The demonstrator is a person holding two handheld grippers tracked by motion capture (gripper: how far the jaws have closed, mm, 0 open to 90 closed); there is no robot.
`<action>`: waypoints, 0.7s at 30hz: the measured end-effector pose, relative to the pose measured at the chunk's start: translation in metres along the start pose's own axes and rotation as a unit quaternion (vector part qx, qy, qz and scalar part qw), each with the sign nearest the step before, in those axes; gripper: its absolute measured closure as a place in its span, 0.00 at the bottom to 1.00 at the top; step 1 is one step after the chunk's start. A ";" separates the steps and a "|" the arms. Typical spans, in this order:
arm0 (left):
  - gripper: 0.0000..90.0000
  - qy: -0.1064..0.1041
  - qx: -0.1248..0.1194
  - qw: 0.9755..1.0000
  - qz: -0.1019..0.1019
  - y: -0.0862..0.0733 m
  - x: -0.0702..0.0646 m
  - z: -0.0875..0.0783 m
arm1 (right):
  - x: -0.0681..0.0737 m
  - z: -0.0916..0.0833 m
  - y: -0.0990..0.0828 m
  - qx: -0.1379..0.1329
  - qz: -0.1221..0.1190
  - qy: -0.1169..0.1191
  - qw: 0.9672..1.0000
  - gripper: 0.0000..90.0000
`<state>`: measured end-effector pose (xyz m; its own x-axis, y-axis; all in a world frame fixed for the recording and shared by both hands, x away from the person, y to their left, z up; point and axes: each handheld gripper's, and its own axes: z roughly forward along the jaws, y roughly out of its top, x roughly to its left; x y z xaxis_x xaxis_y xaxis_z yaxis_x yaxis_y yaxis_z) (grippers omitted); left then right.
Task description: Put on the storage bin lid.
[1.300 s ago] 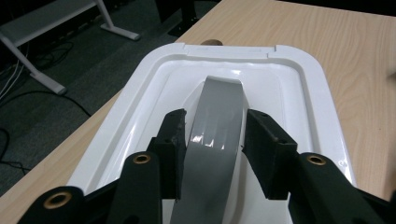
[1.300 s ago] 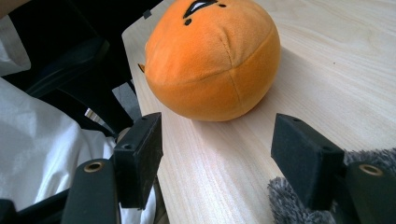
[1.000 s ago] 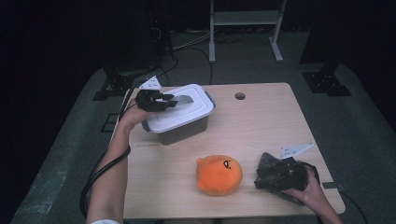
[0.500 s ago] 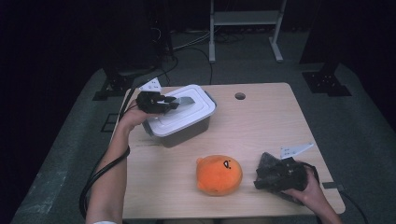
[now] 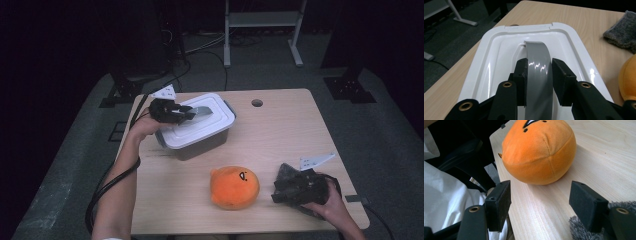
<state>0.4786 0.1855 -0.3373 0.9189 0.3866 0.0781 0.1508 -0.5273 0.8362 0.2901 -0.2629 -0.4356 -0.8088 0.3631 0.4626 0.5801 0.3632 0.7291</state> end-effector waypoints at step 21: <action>0.74 -0.050 0.009 0.998 0.029 0.019 -0.021 0.024 | 0.001 -0.001 0.000 0.001 -0.001 0.000 1.000 0.36</action>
<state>0.4715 0.1490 -0.3360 0.9582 0.2771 0.0709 0.1015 -0.5610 0.8216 0.2891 -0.2633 -0.4348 -0.8098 0.3622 0.4616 0.5789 0.3655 0.7288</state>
